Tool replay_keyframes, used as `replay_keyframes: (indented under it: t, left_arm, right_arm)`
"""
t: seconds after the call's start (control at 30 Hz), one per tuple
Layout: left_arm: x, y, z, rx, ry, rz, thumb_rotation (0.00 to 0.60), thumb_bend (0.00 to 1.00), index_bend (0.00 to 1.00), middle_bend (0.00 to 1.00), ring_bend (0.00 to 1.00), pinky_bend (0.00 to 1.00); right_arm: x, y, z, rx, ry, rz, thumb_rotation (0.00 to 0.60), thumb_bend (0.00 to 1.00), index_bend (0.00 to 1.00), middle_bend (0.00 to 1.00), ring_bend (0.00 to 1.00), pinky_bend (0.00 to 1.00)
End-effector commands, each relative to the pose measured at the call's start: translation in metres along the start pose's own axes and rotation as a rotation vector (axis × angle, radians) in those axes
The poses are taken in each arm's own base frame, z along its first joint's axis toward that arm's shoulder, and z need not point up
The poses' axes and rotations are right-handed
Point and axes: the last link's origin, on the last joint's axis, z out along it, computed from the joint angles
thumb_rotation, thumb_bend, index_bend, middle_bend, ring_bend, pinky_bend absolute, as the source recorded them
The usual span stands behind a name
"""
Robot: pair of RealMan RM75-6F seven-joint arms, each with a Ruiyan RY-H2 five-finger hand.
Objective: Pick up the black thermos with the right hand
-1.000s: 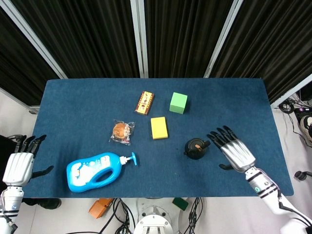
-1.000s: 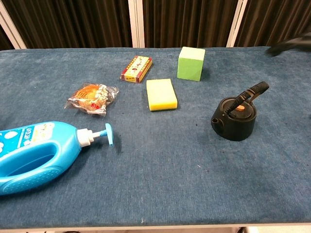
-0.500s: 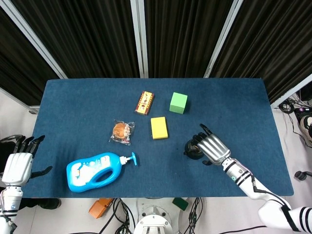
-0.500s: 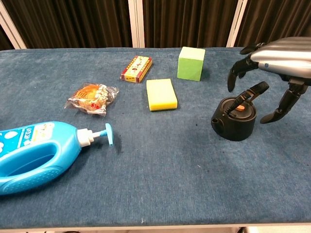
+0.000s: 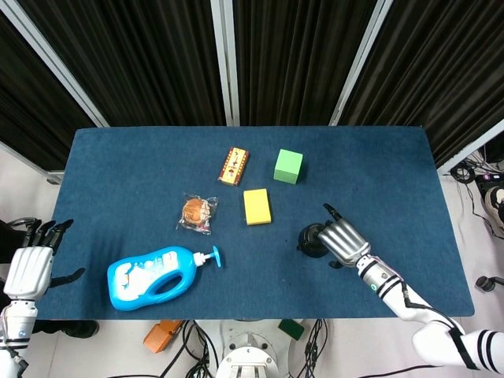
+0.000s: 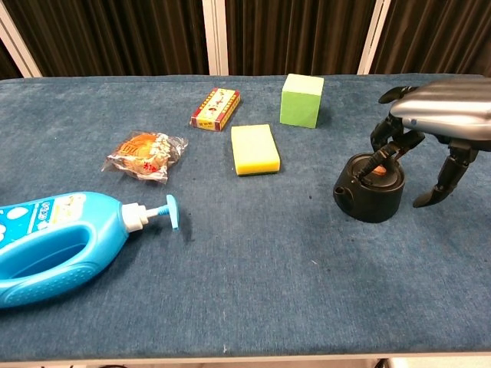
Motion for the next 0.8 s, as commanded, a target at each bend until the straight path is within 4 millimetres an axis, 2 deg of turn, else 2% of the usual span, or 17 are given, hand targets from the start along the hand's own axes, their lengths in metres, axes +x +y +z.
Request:
replay_keyframes:
  t: [0.03, 0.57, 0.8]
  left_arm:
    - [0.0, -0.001, -0.001, 0.003, -0.001, -0.001, 0.6, 0.02, 0.13, 0.2, 0.12, 0.0]
    - [-0.005, -0.005, -0.002, 0.013, -0.012, -0.009, 0.6, 0.02, 0.13, 0.2, 0.12, 0.0]
    - [-0.005, -0.007, -0.002, 0.015, -0.014, -0.01, 0.6, 0.02, 0.13, 0.2, 0.12, 0.0]
  right_arm:
    - [-0.003, -0.001, 0.001, 0.001, -0.016, -0.012, 0.6, 0.0, 0.68, 0.56, 0.56, 0.04]
    - [-0.015, -0.003, 0.004, -0.025, -0.092, -0.04, 0.6, 0.0, 0.82, 0.69, 0.7, 0.04]
    - [-0.013, -0.007, 0.007, -0.027, -0.09, -0.007, 0.6, 0.0, 0.99, 0.82, 0.86, 0.11]
